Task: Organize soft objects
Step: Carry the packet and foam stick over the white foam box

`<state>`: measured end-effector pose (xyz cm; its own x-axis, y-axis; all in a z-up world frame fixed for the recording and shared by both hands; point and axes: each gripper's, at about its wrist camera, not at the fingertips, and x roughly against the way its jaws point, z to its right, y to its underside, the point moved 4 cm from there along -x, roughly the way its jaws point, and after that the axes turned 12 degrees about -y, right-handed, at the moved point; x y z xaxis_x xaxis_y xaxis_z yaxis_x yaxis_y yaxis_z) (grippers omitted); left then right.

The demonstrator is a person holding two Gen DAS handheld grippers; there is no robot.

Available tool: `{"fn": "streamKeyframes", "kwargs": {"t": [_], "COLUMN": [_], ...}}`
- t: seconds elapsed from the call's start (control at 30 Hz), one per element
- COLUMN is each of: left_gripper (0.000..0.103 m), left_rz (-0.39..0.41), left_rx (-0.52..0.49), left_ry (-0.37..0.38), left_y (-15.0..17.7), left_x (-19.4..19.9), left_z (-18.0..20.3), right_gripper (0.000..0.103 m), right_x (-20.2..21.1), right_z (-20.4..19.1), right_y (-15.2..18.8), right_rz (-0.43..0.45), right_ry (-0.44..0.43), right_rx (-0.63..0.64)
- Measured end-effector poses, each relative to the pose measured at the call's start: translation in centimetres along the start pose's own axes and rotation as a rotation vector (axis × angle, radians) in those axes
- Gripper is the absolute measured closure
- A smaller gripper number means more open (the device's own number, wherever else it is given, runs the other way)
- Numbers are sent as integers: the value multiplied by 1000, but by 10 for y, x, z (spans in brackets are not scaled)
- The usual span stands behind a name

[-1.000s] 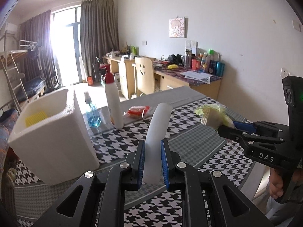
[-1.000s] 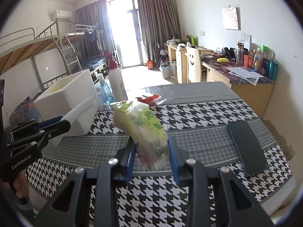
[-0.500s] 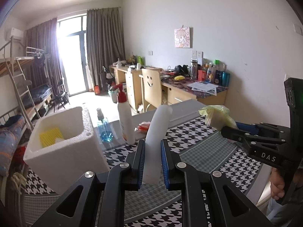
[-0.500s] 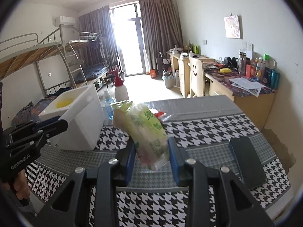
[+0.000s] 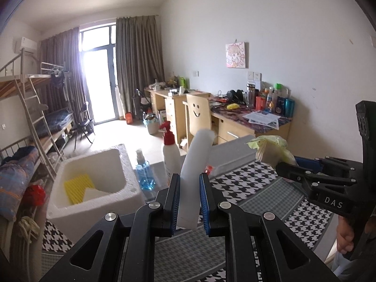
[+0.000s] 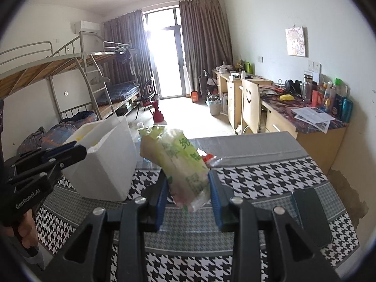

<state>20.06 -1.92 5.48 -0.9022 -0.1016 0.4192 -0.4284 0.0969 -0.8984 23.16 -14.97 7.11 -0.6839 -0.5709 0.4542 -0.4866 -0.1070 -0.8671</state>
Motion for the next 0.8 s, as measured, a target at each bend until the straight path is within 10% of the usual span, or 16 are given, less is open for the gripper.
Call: {"fn": "streamKeyframes", "kwargs": {"t": [0.8], "left_gripper": [85], "left_rz": [46], "left_rx": [62], "left_ry": [-91], "left_y": [-26], "left_x": [-6], "left_z": [-35], "right_gripper": [65], "right_x": [-31], "right_z": [-22], "right_y": [-39], "right_rz": [20], "right_ry": [-52], "right_rx": [20]}}
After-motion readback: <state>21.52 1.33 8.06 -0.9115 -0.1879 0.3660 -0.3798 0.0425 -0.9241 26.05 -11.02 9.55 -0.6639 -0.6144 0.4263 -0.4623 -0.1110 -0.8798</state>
